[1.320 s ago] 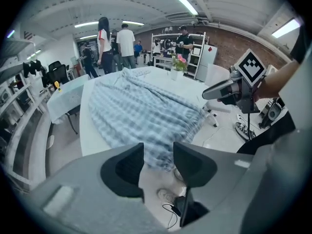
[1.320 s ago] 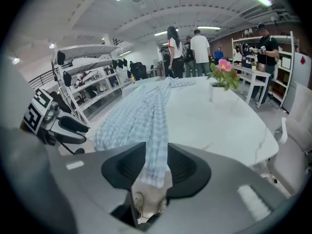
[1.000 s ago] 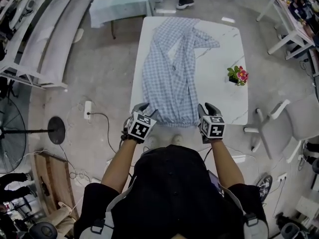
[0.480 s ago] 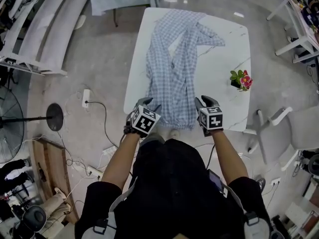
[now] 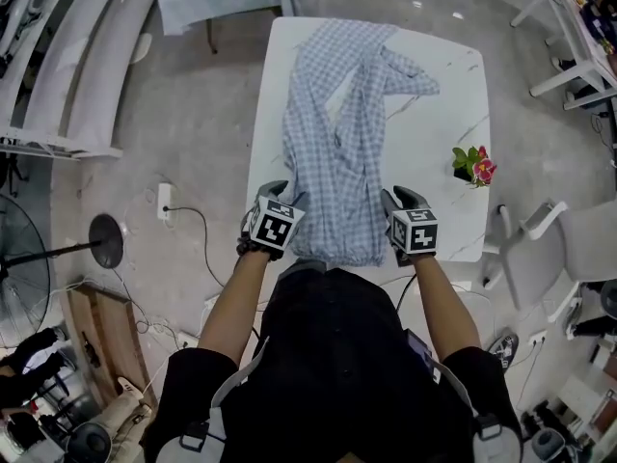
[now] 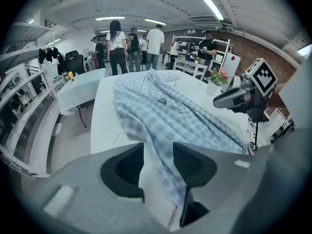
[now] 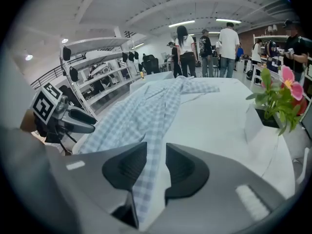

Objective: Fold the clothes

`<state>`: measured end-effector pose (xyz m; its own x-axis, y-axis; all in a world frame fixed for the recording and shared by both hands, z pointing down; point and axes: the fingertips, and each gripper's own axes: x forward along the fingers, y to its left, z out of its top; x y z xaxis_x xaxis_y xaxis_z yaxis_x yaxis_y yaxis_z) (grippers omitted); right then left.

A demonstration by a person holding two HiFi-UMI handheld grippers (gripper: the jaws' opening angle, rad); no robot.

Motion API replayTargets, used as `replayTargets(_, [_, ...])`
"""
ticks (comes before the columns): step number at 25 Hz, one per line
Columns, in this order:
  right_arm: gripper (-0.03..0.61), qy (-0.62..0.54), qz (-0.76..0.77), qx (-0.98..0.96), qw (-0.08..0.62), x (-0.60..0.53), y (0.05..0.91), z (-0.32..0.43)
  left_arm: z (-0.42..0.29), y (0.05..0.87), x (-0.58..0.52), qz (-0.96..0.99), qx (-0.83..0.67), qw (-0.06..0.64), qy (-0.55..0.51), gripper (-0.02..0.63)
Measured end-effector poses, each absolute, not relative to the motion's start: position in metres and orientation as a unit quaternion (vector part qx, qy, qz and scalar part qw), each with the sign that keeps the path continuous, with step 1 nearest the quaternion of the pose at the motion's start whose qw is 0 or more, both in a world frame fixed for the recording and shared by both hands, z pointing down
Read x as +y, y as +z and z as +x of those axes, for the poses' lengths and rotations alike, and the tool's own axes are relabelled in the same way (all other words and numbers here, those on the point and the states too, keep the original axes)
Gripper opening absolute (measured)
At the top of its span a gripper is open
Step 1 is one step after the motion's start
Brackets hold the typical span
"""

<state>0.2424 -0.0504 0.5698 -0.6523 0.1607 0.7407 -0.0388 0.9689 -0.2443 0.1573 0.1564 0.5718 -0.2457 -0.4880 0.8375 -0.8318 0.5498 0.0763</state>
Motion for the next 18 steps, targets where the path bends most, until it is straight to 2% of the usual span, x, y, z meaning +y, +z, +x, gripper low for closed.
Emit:
replayTargets(5, [0.127, 0.124, -0.022, -0.895, 0.427, -0.047, 0.58, 0.229, 0.133, 0.583, 0.161, 0.444, -0.75, 0.453, 0.186, 0.198])
replayTargets(12, [0.135, 0.138, -0.01, -0.889, 0.436, -0.046, 0.588, 0.213, 0.138, 0.583, 0.152, 0.507, -0.705, 0.481, 0.12, 0.196])
replayTargets(18, [0.133, 0.149, 0.009, -0.883, 0.445, -0.046, 0.598, 0.209, 0.122, 0.594, 0.16, 0.517, -0.692, 0.486, 0.135, 0.182])
